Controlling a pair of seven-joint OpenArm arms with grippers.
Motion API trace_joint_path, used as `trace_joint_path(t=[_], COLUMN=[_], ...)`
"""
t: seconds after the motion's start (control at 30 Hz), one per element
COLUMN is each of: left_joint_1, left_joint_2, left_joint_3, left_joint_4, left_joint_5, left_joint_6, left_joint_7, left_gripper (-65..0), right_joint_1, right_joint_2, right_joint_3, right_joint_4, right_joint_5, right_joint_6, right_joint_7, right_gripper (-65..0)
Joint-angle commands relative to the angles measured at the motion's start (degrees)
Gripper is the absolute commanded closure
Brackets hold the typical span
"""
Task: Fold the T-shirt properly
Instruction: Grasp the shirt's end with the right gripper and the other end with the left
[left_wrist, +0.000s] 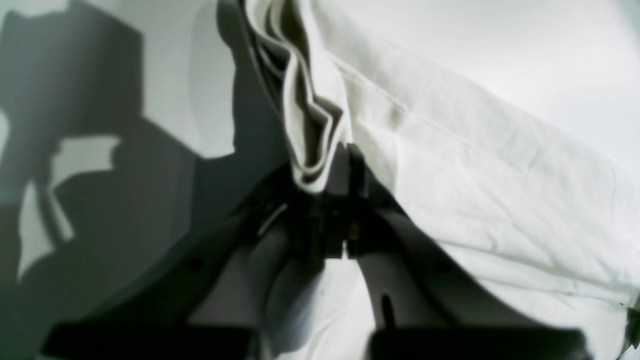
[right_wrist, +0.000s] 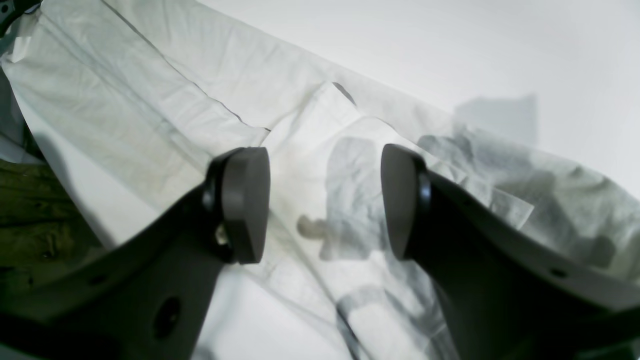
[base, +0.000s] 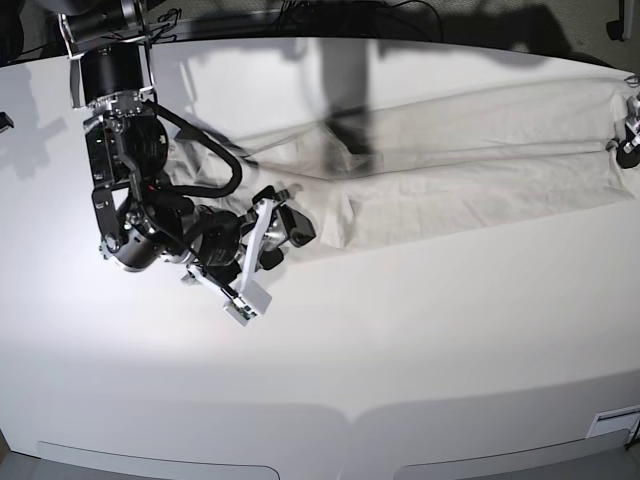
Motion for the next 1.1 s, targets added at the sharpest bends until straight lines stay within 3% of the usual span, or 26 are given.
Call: trace_joint_path(t=[0.0, 0.2, 0.4, 0.5, 0.77, 0.87, 1.07], left_joint_1=[0.3, 0.0, 0.0, -0.2, -3.2, -3.2, -2.3], left_joint_2=[-0.9, -2.5, -5.6, -7.5, -13.0, -14.7, -14.7], left_joint_3=[0.0, 0.0, 0.0, 0.0, 0.0, 0.0, 0.0], left_joint_4=[0.1, 0.1, 0.1, 0.1, 0.1, 0.2, 5.1], left_joint_5=[1.5, 6.6, 6.7, 6.7, 14.6, 10.3, -6.0], left_joint_6=[0.5, 4.6, 4.7, 4.8, 7.5, 7.5, 7.1], left_joint_7=[1.8, -3.5, -4.9, -7.2, -8.1, -4.2, 11.5], left_gripper=[0.0, 0.0, 0.0, 0.0, 0.0, 0.0, 0.0], right_joint_1=[1.3, 1.2, 0.6, 0.0, -2.3, -2.5, -2.5], right_joint_2=[0.1, -3.6, -12.9, -16.6, -22.3, -23.1, -23.0], right_joint_3=[0.3, 0.3, 0.3, 0.3, 0.3, 0.3, 0.3], right_joint_4=[1.0, 1.0, 1.0, 1.0, 1.0, 1.0, 1.0], right_joint_5=[2.6, 3.1, -8.1, -8.8, -13.1, -14.7, -15.9], right_joint_6=[0.4, 0.3, -1.0, -1.9, -2.1, -2.1, -2.3], right_joint_7=[0.9, 2.8, 7.8, 8.9, 9.7, 10.4, 11.6], right_gripper=[-35.1, -35.1, -35.1, -35.1, -35.1, -35.1, -35.1])
